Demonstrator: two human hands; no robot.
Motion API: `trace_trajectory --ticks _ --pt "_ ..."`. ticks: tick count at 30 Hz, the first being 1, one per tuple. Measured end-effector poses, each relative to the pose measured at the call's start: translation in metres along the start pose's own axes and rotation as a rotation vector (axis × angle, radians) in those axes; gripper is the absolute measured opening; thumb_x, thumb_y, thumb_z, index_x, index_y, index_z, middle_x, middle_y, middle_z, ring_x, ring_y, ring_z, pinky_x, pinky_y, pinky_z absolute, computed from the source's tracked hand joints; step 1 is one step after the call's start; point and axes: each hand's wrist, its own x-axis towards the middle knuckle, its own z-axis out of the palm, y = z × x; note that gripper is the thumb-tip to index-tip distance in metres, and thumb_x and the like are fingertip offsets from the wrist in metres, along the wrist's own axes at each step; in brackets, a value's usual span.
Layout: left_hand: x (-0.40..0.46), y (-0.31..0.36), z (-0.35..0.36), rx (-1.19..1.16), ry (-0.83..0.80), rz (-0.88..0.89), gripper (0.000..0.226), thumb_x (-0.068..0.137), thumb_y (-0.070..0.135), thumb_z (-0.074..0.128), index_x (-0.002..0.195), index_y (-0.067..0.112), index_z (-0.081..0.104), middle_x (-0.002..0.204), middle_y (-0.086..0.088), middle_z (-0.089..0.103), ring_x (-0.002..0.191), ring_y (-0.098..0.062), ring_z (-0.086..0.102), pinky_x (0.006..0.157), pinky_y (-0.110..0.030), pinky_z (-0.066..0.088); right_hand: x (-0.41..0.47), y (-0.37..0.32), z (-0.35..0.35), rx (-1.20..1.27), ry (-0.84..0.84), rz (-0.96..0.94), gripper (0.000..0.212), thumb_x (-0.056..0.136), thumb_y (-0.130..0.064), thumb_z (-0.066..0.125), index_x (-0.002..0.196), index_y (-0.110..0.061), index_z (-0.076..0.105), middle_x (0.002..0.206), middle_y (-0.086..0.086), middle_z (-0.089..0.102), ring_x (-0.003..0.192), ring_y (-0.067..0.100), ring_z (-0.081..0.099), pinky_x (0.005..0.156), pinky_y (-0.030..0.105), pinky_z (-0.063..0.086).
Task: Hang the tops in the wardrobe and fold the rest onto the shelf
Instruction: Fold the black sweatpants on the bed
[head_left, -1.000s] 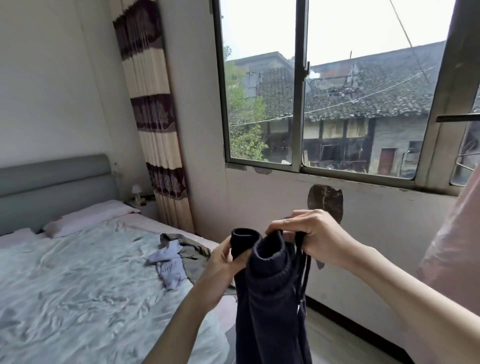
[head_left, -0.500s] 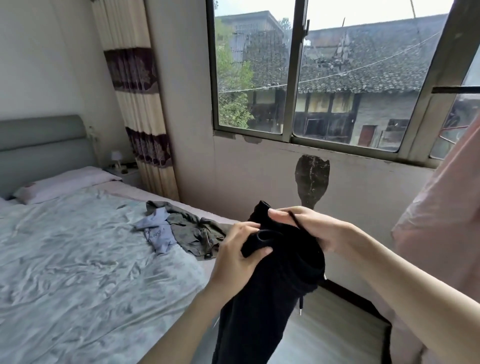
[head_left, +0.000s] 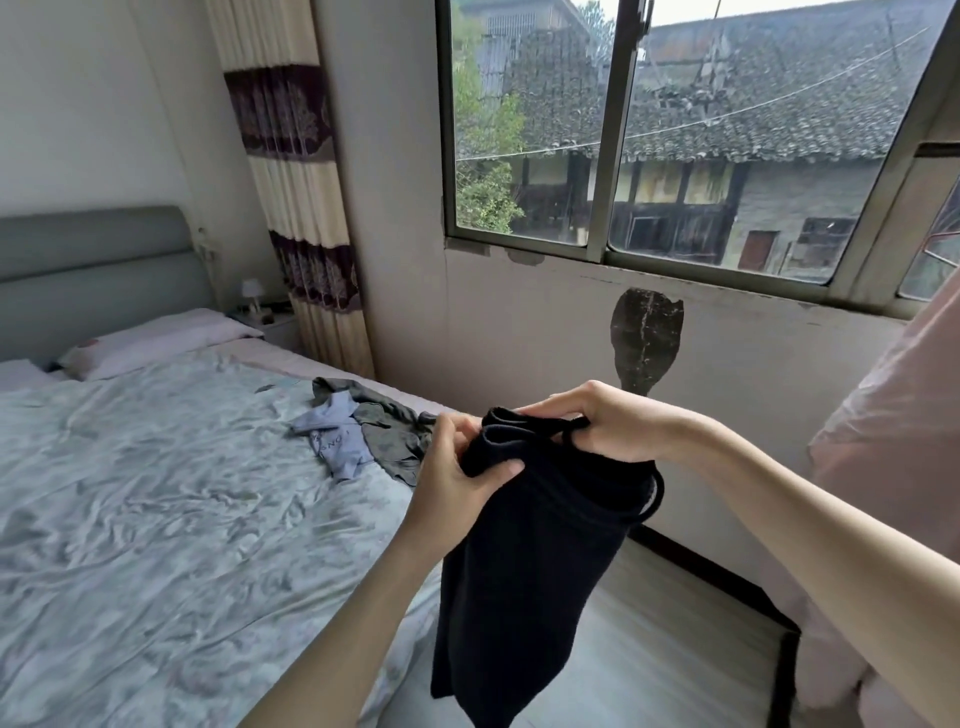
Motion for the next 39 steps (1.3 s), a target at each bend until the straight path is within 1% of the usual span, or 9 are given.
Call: trace_trajectory --ticks 4,8,11,16,22,26,30,36,39 --pt "0.005 -0.001 -0.006 0.009 -0.103 -0.047 0.049 0.075 0.011 0.078 0.109 0.024 0.046 0.094 0.001 0.068 0.093 -0.014 0.065 0.083 -0.025 0.051 0.0 0.009 -0.001 0.073 0.054 -0.001 0.053 0.09 0.0 0.049 0.11 -0.047 0.064 0.101 -0.027 0.068 0.096 -0.008 0.062 0.08 0.009 0.049" --pt "0.004 -0.002 -0.002 0.04 -0.028 -0.07 0.026 0.076 0.017 0.078 0.094 0.028 0.062 0.089 0.012 0.071 0.087 -0.004 0.067 0.075 -0.017 0.052 -0.015 0.037 -0.011 0.391 0.229 0.065 0.047 0.077 -0.001 0.05 0.106 -0.034 0.067 0.103 -0.009 0.072 0.105 0.007 0.063 0.087 0.016 0.048" --pt "0.005 -0.004 -0.001 0.003 0.086 -0.117 0.022 0.076 0.017 0.078 0.091 0.018 0.061 0.085 0.007 0.069 0.08 -0.005 0.066 0.074 -0.022 0.055 -0.023 0.07 -0.012 0.428 0.416 0.203 0.067 0.057 -0.015 0.045 0.122 -0.024 0.056 0.122 0.001 0.063 0.113 0.013 0.054 0.083 0.021 0.045" --pt "0.01 0.006 0.01 -0.083 0.029 -0.113 0.021 0.079 0.013 0.075 0.093 0.011 0.061 0.084 0.007 0.069 0.082 -0.005 0.065 0.075 -0.021 0.053 -0.024 0.102 0.024 0.504 -0.104 0.289 0.087 0.074 -0.03 0.07 0.147 -0.034 0.023 0.149 -0.017 0.034 0.134 0.006 0.032 0.113 0.041 0.027" --pt "0.012 0.019 0.008 -0.137 0.02 -0.092 0.019 0.08 0.012 0.073 0.097 0.011 0.063 0.092 -0.002 0.07 0.093 -0.018 0.067 0.082 -0.029 0.054 0.002 0.1 0.035 1.08 0.07 0.025 0.075 0.064 -0.027 0.084 0.128 -0.007 0.052 0.128 0.015 0.059 0.117 0.033 0.057 0.1 0.047 0.042" --pt "0.014 0.026 -0.013 0.1 0.086 -0.03 0.018 0.082 0.014 0.071 0.096 0.011 0.06 0.081 0.013 0.067 0.081 -0.001 0.064 0.074 -0.015 0.049 0.033 0.089 0.036 0.985 0.211 0.012 0.056 0.071 -0.012 0.073 0.123 -0.003 0.055 0.117 0.014 0.066 0.108 0.031 0.063 0.092 0.039 0.05" --pt "0.01 0.022 -0.043 0.145 0.159 -0.08 0.027 0.085 0.02 0.069 0.105 0.008 0.055 0.094 -0.001 0.068 0.09 -0.014 0.066 0.083 -0.029 0.053 0.068 0.065 0.044 0.91 0.244 -0.044 0.048 0.07 -0.015 0.073 0.116 -0.011 0.059 0.114 0.014 0.067 0.104 0.028 0.065 0.09 0.036 0.052" --pt "0.017 0.001 -0.128 -0.002 0.22 -0.154 0.018 0.086 0.022 0.068 0.088 0.018 0.051 0.072 0.015 0.062 0.072 -0.003 0.063 0.063 -0.017 0.049 0.152 0.003 0.054 0.845 0.149 -0.13 0.059 0.059 -0.026 0.079 0.115 -0.02 0.062 0.109 0.013 0.069 0.102 0.032 0.066 0.092 0.044 0.049" --pt "0.025 -0.017 -0.187 -0.138 0.321 -0.202 0.028 0.078 0.031 0.073 0.092 0.017 0.054 0.084 0.006 0.068 0.086 -0.017 0.068 0.076 -0.033 0.056 0.212 -0.042 0.069 0.814 0.109 -0.156 0.064 0.059 -0.025 0.079 0.12 -0.017 0.061 0.112 0.015 0.068 0.105 0.036 0.063 0.096 0.048 0.047"
